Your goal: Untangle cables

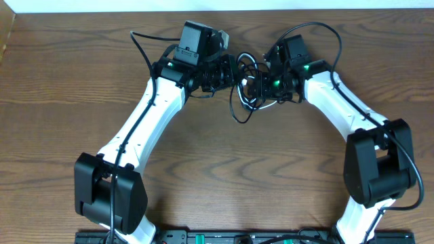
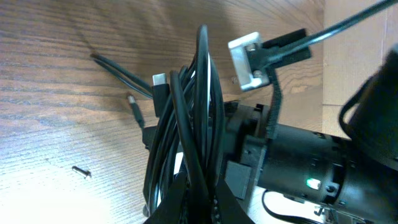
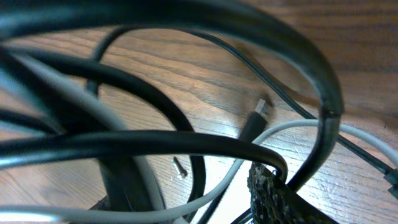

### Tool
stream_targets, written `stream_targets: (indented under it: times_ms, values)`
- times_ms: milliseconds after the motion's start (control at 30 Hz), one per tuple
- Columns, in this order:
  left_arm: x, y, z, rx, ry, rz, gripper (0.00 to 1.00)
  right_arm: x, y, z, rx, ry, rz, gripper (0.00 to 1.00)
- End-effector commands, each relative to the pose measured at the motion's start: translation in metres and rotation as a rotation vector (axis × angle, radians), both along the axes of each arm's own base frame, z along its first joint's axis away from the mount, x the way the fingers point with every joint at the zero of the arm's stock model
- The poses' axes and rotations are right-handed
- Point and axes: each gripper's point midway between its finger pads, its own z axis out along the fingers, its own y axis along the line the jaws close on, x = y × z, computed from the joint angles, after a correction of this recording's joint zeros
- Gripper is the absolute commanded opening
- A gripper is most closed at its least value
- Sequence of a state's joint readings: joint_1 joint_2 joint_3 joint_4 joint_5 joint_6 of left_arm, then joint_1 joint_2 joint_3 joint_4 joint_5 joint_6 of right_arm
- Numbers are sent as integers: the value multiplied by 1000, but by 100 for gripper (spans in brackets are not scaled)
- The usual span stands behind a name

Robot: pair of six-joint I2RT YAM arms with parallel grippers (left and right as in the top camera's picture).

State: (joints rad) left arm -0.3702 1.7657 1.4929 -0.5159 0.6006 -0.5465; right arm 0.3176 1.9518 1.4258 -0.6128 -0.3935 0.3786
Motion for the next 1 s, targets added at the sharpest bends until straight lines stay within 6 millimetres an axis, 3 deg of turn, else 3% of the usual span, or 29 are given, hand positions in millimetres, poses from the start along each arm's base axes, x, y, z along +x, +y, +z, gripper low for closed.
stream_targets:
  times_ms: [0, 167, 400, 600, 700, 800, 967]
  values:
    - [5, 3, 53, -51, -148, -15, 7, 3, -20, -29, -81, 59, -68, 45]
    - [1, 19, 92, -81, -238, 16, 7, 4, -29, -36, -118, 68, -87, 45]
    - [-10, 61, 155, -116, -386, 98, 7, 2, -44, -43, -198, 79, -116, 46]
    - [-19, 105, 195, -119, -489, 194, 7, 0, -51, -48, -209, 97, -110, 34]
    - [-19, 120, 196, -105, -488, 231, 8, -1, -48, -47, -191, 87, -68, 31]
    - [-19, 125, 184, -72, -463, 227, 7, -5, -34, -41, -119, 72, 34, 29]
    - [-14, 117, 143, -15, -352, 182, 7, -4, -16, -19, 0, 28, 127, 30]
